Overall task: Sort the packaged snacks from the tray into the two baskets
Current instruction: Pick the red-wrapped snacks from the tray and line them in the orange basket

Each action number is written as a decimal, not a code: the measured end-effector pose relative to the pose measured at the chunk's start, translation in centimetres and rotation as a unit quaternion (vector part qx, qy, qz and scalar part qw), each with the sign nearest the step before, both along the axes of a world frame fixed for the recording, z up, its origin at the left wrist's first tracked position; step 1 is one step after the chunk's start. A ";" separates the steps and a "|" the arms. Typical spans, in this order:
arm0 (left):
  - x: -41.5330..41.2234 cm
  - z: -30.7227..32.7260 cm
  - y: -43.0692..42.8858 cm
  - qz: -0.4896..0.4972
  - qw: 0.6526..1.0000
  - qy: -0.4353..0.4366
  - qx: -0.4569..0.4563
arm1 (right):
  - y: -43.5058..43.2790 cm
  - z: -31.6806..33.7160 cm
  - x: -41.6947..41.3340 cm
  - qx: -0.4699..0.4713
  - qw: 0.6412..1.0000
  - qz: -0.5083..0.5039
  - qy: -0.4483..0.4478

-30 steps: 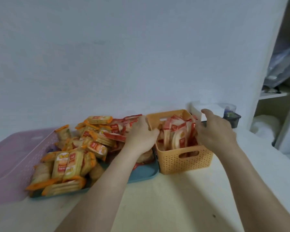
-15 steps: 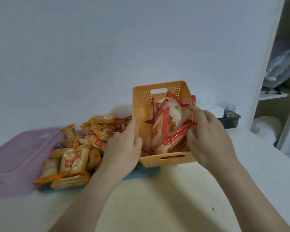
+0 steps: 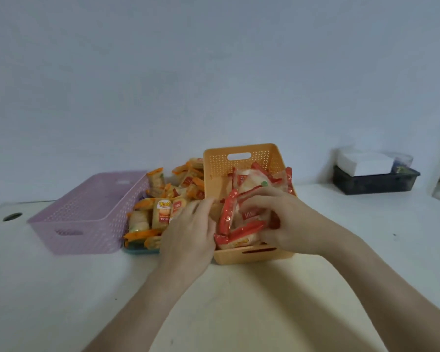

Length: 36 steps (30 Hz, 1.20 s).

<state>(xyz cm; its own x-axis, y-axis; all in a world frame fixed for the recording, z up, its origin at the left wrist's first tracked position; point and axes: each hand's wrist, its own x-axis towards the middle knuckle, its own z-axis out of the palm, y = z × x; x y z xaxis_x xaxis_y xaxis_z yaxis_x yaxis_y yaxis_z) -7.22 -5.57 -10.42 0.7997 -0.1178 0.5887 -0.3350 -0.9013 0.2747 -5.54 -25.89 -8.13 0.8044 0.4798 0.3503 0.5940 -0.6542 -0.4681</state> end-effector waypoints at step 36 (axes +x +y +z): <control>1.3 2.0 -2.2 -0.056 0.978 -0.039 0.198 | -1.3 3.9 -1.5 -0.094 0.968 -0.221 0.078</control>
